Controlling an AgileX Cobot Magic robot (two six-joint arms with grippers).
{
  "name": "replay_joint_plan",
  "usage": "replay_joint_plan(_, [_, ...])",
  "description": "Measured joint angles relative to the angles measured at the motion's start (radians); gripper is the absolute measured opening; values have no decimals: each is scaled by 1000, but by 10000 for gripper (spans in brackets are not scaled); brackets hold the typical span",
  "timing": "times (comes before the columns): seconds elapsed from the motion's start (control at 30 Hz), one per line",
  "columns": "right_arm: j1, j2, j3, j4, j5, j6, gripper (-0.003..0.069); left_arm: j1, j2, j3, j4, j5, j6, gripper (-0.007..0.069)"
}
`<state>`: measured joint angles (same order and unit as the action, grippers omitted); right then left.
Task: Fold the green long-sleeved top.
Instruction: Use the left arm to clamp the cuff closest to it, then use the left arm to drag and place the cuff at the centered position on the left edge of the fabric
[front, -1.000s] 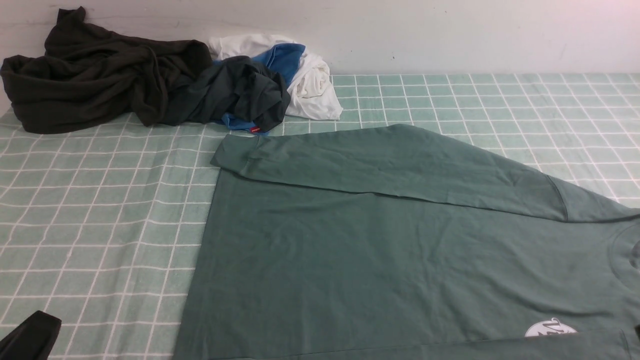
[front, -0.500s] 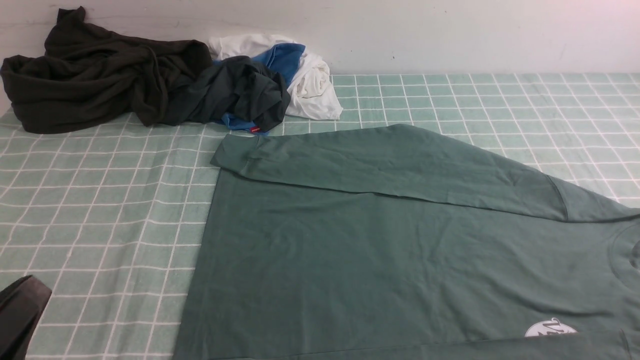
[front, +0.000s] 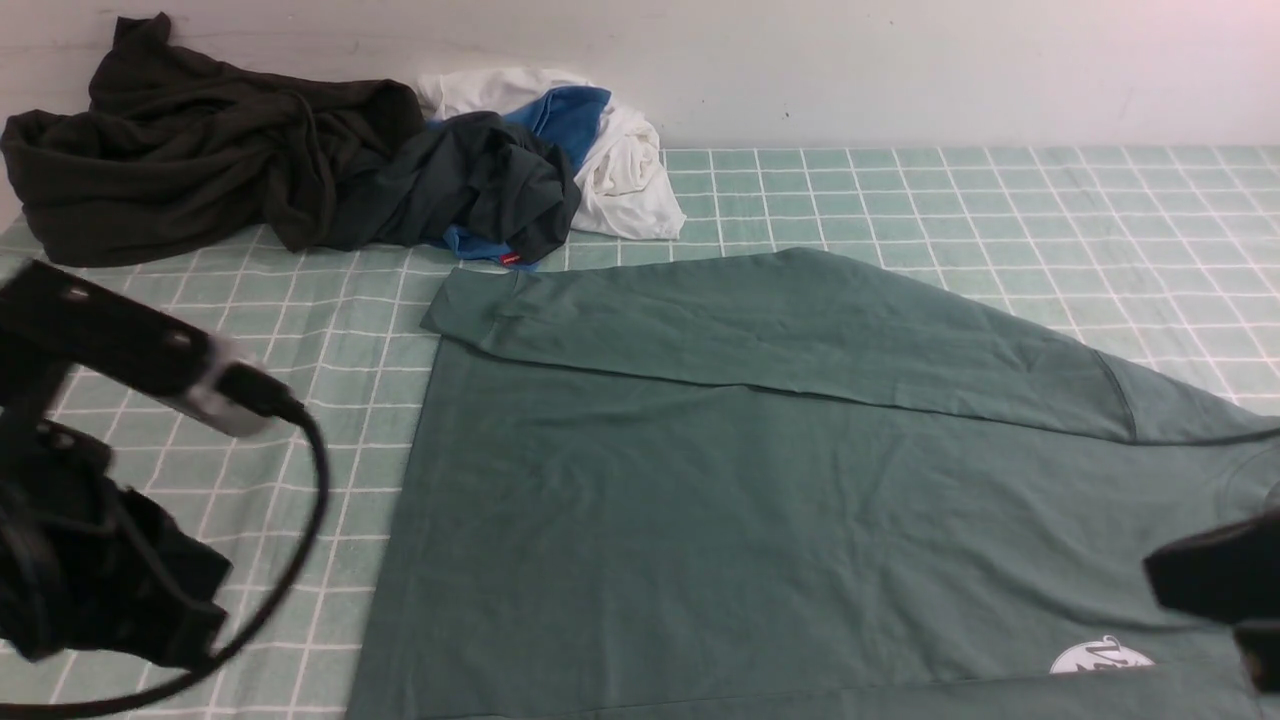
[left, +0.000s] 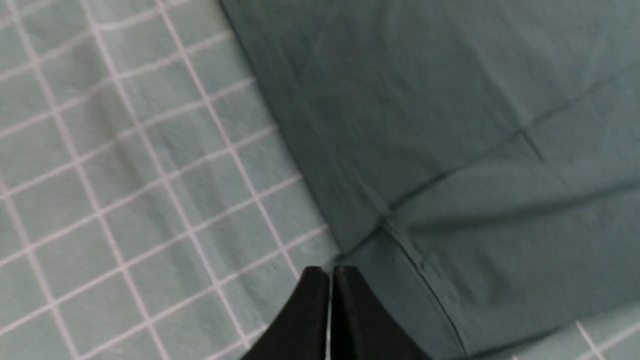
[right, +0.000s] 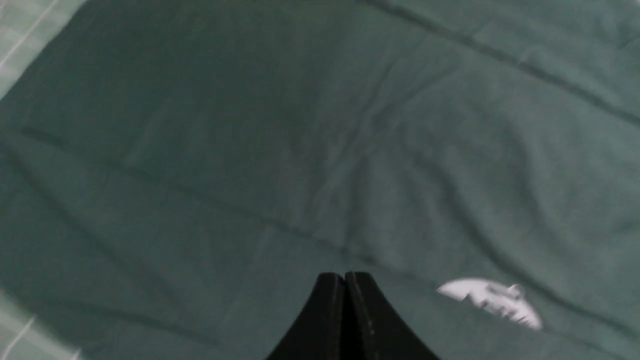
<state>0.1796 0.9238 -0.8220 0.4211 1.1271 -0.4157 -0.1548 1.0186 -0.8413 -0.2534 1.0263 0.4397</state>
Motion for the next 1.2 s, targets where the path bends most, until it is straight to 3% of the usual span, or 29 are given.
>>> replay_joint_plan(0.13, [132,94,-12,-53,103,15,-14,-210,187,0,46,29,-8,55])
replay_joint_plan(0.23, [164,107,-12,-73,107,15,-14,-287,265,-2,76,13,-7,106])
replay_joint_plan(0.27, [177,111,-13,-81,108,15,-14,-348,333,-3,99,-15,-7,163])
replay_joint_plan(0.3, [177,111,-13,-82,108,15,-14,-348,341,-3,101,-19,-7,170])
replay_joint_plan(0.43, [178,113,-14,-85,91,15,-14,-414,490,-5,129,-111,-8,314])
replay_joint_plan(0.6, [178,113,-14,-90,85,15,-14,-416,625,-5,165,-203,-33,377])
replay_joint_plan(0.77, [178,113,-14,-93,80,15,-14,-416,673,-12,183,-230,-51,351])
replay_joint_plan(0.83, [178,113,-14,-93,78,15,-14,-416,677,-21,186,-222,-52,307])
replay_joint_plan(1.03, [178,113,-14,-93,63,15,-14,-416,684,-74,188,-160,-53,42])
replay_joint_plan(1.2, [178,113,-14,-106,55,15,-14,-416,681,-188,216,-79,-53,2])
